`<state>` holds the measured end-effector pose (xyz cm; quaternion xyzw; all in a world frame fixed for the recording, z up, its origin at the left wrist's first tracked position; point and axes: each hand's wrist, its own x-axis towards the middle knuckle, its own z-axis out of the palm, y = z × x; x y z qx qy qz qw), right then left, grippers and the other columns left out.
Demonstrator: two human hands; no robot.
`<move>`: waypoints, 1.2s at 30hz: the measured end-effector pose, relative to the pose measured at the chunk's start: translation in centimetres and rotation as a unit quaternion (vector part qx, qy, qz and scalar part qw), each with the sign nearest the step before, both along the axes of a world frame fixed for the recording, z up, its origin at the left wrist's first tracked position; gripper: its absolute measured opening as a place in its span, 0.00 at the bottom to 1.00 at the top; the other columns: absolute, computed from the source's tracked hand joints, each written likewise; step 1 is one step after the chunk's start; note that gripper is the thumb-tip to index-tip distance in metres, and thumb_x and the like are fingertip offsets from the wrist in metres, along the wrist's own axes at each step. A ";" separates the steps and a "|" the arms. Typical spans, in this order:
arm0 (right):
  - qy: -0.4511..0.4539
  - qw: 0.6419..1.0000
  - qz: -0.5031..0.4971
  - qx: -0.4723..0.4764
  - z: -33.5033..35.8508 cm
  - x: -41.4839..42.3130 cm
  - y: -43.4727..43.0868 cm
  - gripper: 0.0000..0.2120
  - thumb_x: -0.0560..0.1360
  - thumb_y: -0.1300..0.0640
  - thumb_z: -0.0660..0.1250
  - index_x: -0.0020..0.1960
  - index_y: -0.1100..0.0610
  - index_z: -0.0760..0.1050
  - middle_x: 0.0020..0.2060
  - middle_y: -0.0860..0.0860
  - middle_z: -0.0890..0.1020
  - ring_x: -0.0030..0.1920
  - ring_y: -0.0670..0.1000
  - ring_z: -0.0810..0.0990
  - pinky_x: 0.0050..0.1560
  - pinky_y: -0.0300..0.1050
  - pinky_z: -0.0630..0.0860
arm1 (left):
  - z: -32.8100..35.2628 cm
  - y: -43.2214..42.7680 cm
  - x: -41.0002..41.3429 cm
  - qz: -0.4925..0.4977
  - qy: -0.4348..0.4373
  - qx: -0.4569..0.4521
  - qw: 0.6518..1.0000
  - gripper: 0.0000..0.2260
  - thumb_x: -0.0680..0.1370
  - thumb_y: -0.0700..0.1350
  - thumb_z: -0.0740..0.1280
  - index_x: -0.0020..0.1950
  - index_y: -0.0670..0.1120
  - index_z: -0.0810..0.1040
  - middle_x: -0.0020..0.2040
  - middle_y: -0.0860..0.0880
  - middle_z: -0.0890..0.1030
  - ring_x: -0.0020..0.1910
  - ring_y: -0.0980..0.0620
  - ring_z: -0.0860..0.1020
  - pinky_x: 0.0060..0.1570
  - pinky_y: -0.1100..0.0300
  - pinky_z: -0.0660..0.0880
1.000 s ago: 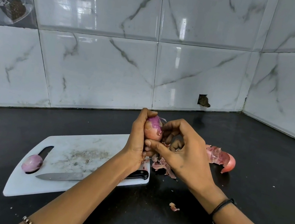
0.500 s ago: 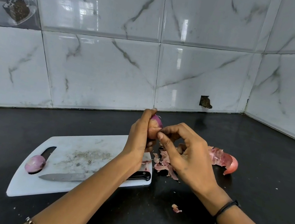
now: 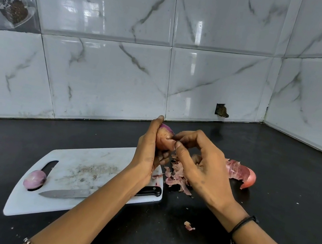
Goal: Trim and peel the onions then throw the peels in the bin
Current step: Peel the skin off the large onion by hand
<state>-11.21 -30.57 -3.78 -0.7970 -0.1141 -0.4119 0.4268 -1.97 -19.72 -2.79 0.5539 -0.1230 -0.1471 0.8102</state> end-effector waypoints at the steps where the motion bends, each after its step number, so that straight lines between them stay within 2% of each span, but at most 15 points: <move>1: 0.003 1.000 0.015 0.013 0.0 -0.1 0.1 0.03 0.81 0.59 0.68 0.54 0.56 0.79 0.49 0.47 0.83 0.30 0.41 0.77 0.30 0.33 0.71 | 0.0 0.0 -0.1 -0.003 0.002 0.002 1.000 0.28 0.76 0.65 0.66 0.47 0.38 0.80 0.32 0.42 0.76 0.26 0.51 0.72 0.28 0.61 0.71; 2: 0.002 0.999 0.029 0.023 0.0 -0.2 0.2 0.03 0.81 0.59 0.68 0.54 0.57 0.79 0.49 0.47 0.84 0.31 0.42 0.79 0.30 0.36 0.75 | 0.0 -0.1 -0.2 -0.003 0.003 0.002 1.000 0.28 0.76 0.66 0.66 0.46 0.38 0.81 0.34 0.40 0.77 0.30 0.48 0.75 0.31 0.59 0.72; 5: -0.003 0.999 0.046 0.021 0.0 -0.2 0.2 0.02 0.80 0.62 0.68 0.52 0.59 0.79 0.46 0.49 0.84 0.42 0.48 0.85 0.36 0.46 0.83 | 0.2 0.0 -0.4 0.018 0.000 0.002 1.000 0.25 0.76 0.65 0.68 0.39 0.42 0.82 0.39 0.34 0.80 0.44 0.35 0.79 0.44 0.50 0.78; 7: -0.001 0.999 0.043 0.003 -0.1 0.0 0.2 0.02 0.79 0.64 0.69 0.51 0.59 0.79 0.44 0.49 0.84 0.40 0.50 0.84 0.36 0.43 0.81 | 0.4 0.1 -0.6 0.024 -0.002 0.006 1.000 0.24 0.77 0.64 0.68 0.42 0.42 0.82 0.44 0.30 0.83 0.50 0.30 0.82 0.58 0.43 0.80; 8: -0.001 0.999 0.038 -0.007 -0.1 0.0 0.1 0.02 0.79 0.65 0.69 0.50 0.59 0.79 0.44 0.49 0.83 0.39 0.50 0.83 0.36 0.41 0.80 | 0.5 0.1 -0.7 0.025 -0.002 0.006 1.000 0.24 0.77 0.63 0.68 0.43 0.41 0.82 0.44 0.32 0.84 0.50 0.32 0.83 0.60 0.41 0.79; 12: 0.013 0.999 0.030 -0.027 -0.2 0.0 0.1 0.03 0.78 0.65 0.69 0.48 0.59 0.76 0.40 0.48 0.81 0.30 0.50 0.75 0.31 0.40 0.73 | 0.4 0.0 -0.7 0.013 -0.004 0.015 1.000 0.25 0.77 0.64 0.68 0.36 0.42 0.82 0.35 0.42 0.83 0.37 0.45 0.83 0.52 0.48 0.82; 14: 0.026 0.999 0.031 -0.027 -0.2 0.1 0.0 0.04 0.78 0.64 0.69 0.46 0.59 0.75 0.38 0.48 0.80 0.29 0.52 0.73 0.29 0.46 0.73 | 0.3 -0.1 -0.9 0.002 -0.008 0.029 1.000 0.26 0.76 0.66 0.67 0.32 0.45 0.82 0.34 0.42 0.82 0.34 0.47 0.82 0.46 0.52 0.82; 16: 0.040 0.998 0.037 -0.024 -0.3 0.1 -0.1 0.05 0.78 0.63 0.68 0.46 0.60 0.73 0.35 0.50 0.79 0.27 0.54 0.73 0.29 0.53 0.73 | 0.1 -0.1 -1.1 -0.004 -0.013 0.042 0.999 0.27 0.77 0.67 0.66 0.33 0.45 0.82 0.34 0.42 0.82 0.33 0.47 0.82 0.42 0.53 0.82; 17: 0.045 0.998 0.041 -0.027 -0.3 0.1 -0.1 0.05 0.78 0.63 0.68 0.45 0.60 0.73 0.35 0.51 0.79 0.27 0.54 0.73 0.29 0.53 0.73 | 0.1 -0.1 -1.2 -0.004 -0.012 0.044 0.999 0.27 0.77 0.67 0.66 0.32 0.45 0.81 0.32 0.43 0.81 0.31 0.48 0.81 0.39 0.54 0.81; 20: 0.048 0.996 0.052 -0.061 -0.3 0.0 0.2 0.07 0.78 0.61 0.69 0.44 0.58 0.72 0.35 0.50 0.80 0.28 0.46 0.72 0.30 0.40 0.70 | 0.3 0.1 -1.1 0.003 -0.001 0.042 0.999 0.27 0.78 0.67 0.64 0.29 0.47 0.77 0.25 0.48 0.76 0.24 0.53 0.75 0.31 0.60 0.75; 23: 0.052 0.996 0.053 -0.053 -0.1 -0.1 0.2 0.09 0.77 0.57 0.68 0.42 0.59 0.71 0.32 0.51 0.78 0.28 0.44 0.72 0.31 0.34 0.68 | 0.5 0.5 -0.9 0.009 0.008 0.039 0.999 0.25 0.78 0.66 0.64 0.39 0.45 0.79 0.28 0.47 0.79 0.25 0.53 0.78 0.32 0.60 0.76; 26: 0.040 0.997 0.013 -0.057 -0.1 -0.1 -0.4 0.12 0.75 0.53 0.67 0.40 0.59 0.68 0.30 0.52 0.75 0.28 0.45 0.69 0.29 0.39 0.67 | 0.5 0.7 -0.5 -0.002 0.027 0.031 0.999 0.27 0.77 0.67 0.64 0.46 0.41 0.81 0.38 0.41 0.80 0.27 0.52 0.78 0.27 0.62 0.76; 28: 0.043 0.996 -0.022 -0.079 -0.3 0.2 -0.7 0.12 0.76 0.55 0.67 0.40 0.58 0.66 0.29 0.51 0.72 0.29 0.45 0.66 0.30 0.43 0.66 | 0.4 0.8 -0.3 -0.018 0.043 0.018 0.999 0.30 0.76 0.67 0.64 0.50 0.37 0.79 0.40 0.39 0.81 0.22 0.53 0.72 0.19 0.65 0.68; 31: 0.040 0.992 -0.070 -0.093 -0.4 0.4 -1.1 0.12 0.76 0.58 0.68 0.40 0.56 0.65 0.29 0.49 0.71 0.30 0.47 0.66 0.31 0.44 0.66 | 0.6 0.9 -0.3 -0.033 0.056 0.002 0.998 0.30 0.78 0.66 0.62 0.44 0.36 0.77 0.36 0.40 0.83 0.16 0.56 0.63 0.15 0.68 0.56; 36: 0.040 0.989 -0.126 -0.067 -0.2 0.6 -1.6 0.11 0.76 0.58 0.67 0.41 0.58 0.66 0.30 0.51 0.73 0.32 0.53 0.72 0.34 0.53 0.73 | 0.6 0.8 -0.2 -0.039 0.066 -0.009 0.997 0.29 0.79 0.64 0.60 0.37 0.39 0.74 0.36 0.39 0.84 0.15 0.56 0.60 0.16 0.68 0.54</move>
